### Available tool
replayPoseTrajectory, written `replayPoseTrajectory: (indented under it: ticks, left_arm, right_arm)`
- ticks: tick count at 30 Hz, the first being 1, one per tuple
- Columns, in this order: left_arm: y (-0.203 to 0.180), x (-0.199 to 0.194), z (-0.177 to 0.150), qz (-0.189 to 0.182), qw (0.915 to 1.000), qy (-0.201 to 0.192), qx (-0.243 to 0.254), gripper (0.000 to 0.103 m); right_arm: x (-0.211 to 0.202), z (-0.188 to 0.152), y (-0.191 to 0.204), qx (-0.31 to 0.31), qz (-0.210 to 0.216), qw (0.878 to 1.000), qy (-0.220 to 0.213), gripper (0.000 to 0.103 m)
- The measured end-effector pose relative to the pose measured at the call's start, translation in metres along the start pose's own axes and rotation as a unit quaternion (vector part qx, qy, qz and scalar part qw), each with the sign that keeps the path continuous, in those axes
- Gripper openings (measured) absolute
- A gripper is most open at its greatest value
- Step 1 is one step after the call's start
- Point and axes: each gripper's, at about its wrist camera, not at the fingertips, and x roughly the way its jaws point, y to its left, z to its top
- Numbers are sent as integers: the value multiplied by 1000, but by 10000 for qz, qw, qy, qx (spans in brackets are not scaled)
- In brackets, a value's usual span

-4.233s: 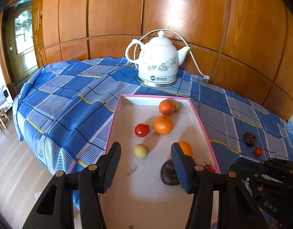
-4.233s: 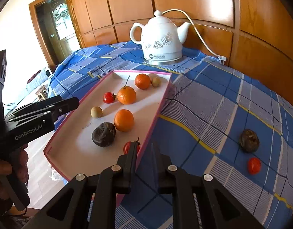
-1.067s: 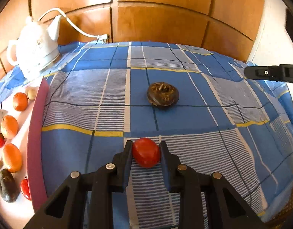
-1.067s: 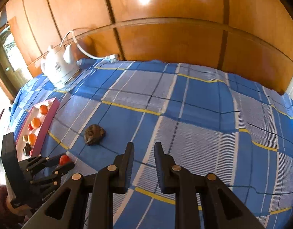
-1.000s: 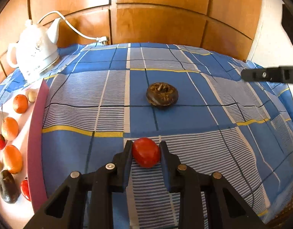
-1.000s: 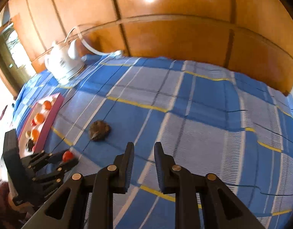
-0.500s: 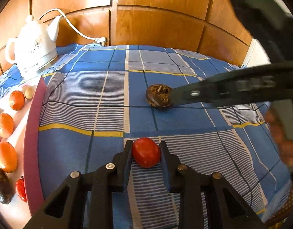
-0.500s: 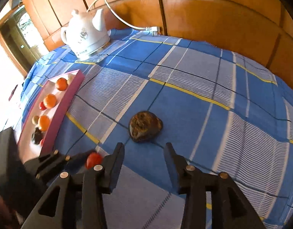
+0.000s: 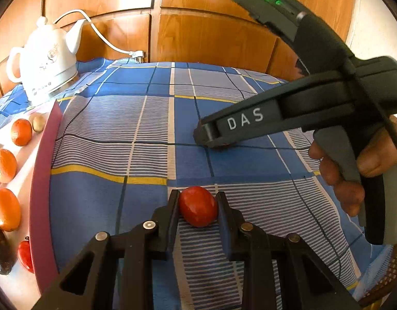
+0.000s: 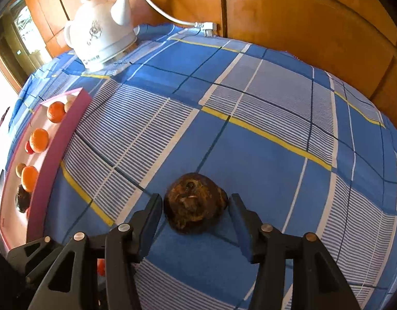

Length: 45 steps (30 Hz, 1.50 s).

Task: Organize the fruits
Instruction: 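Grasp the red tomato with the left gripper while the right gripper grasps the dark brown dried fruit, then carry the red tomato into the tray with the left gripper and release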

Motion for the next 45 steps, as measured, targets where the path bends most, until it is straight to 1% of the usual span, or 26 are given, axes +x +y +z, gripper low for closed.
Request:
replayPoseTrajectory:
  ticks: [1, 3, 5, 9, 11, 14, 15, 18, 22, 25, 29, 32, 36, 39, 45]
  left_arm:
    - [0, 0, 0, 0, 10000, 0, -4, 28]
    - [0, 0, 0, -1, 10000, 0, -2, 28]
    - [0, 0, 0, 4, 10000, -1, -2, 28]
    - [0, 1, 1, 2, 10000, 6, -10, 28]
    - [-1, 2, 1, 27, 10000, 15, 7, 28]
    - [-3, 2, 3, 81, 9999, 58, 90, 27]
    - [-3, 3, 5, 91, 9999, 98, 87, 27]
    - [-1, 1, 9, 76, 9998, 164, 0, 27]
    - [0, -5, 11, 72, 9998, 198, -56, 27]
    - [-1, -16, 12, 56, 9999, 127, -59, 27]
    - [-1, -34, 16, 47, 9999, -4, -89, 27]
    - [2, -46, 19, 133, 9998, -95, -107, 27]
    - [7, -62, 22, 250, 9993, -241, -159, 27]
    - [11, -74, 25, 325, 9988, -343, -162, 27]
    - [23, -85, 26, 427, 9982, -332, -264, 27]
  right_arm:
    - [0, 0, 0, -4, 4, 10000, 9, 54]
    - [-3, -3, 3, -84, -129, 9999, -5, 53]
    - [-10, -9, 5, -142, -269, 9995, -110, 53]
    - [-28, -29, 3, -92, -421, 9988, -236, 53]
    - [-34, -44, -2, 26, -636, 9977, -250, 53]
    - [-34, -58, -14, 372, -720, 9964, -252, 53]
    - [-32, -63, -22, 560, -706, 9956, -251, 53]
    - [-33, -69, -31, 865, -492, 9941, -438, 53]
    - [-32, -73, -37, 1043, -331, 9922, -595, 54]
    - [-32, -76, -38, 1059, -276, 9916, -683, 54]
    - [-30, -81, -34, 1044, -354, 9902, -857, 54]
    - [-29, -85, -30, 980, -469, 9892, -983, 54]
    - [-27, -87, -25, 818, -628, 9893, -1032, 54]
    - [-26, -88, -26, 843, -641, 9886, -1068, 54]
    - [-27, -92, -22, 787, -756, 9865, -1218, 53]
